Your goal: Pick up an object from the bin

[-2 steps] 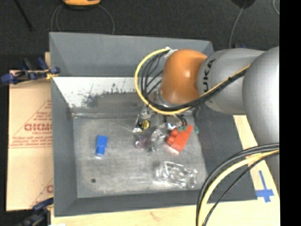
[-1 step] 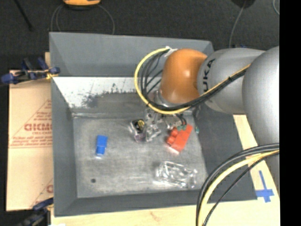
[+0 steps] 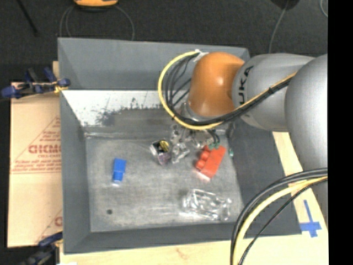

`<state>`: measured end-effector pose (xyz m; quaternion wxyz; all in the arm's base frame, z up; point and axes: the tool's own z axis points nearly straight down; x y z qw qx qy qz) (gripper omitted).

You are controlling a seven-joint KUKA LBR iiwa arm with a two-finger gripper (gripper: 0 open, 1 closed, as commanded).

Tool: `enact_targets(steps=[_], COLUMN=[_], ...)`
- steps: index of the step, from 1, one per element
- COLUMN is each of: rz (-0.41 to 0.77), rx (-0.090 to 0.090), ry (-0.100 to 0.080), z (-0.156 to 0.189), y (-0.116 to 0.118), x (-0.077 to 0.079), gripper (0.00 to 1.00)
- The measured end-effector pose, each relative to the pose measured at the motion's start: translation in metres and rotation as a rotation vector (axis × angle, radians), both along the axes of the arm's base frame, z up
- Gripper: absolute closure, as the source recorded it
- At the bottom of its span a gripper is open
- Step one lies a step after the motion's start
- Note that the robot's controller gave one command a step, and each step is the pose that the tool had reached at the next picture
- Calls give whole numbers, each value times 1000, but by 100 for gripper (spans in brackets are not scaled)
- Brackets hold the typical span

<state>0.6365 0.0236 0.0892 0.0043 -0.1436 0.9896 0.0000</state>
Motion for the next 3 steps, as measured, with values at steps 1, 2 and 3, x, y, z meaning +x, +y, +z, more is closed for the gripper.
enact_targets(steps=[1,2,3], rz=[-1,-3,237], rx=[2,2,-5], ry=[3,2,-7], z=[-1,-1,275], y=[1,1,0], x=[-1,-1,-21], gripper=[0,100,100])
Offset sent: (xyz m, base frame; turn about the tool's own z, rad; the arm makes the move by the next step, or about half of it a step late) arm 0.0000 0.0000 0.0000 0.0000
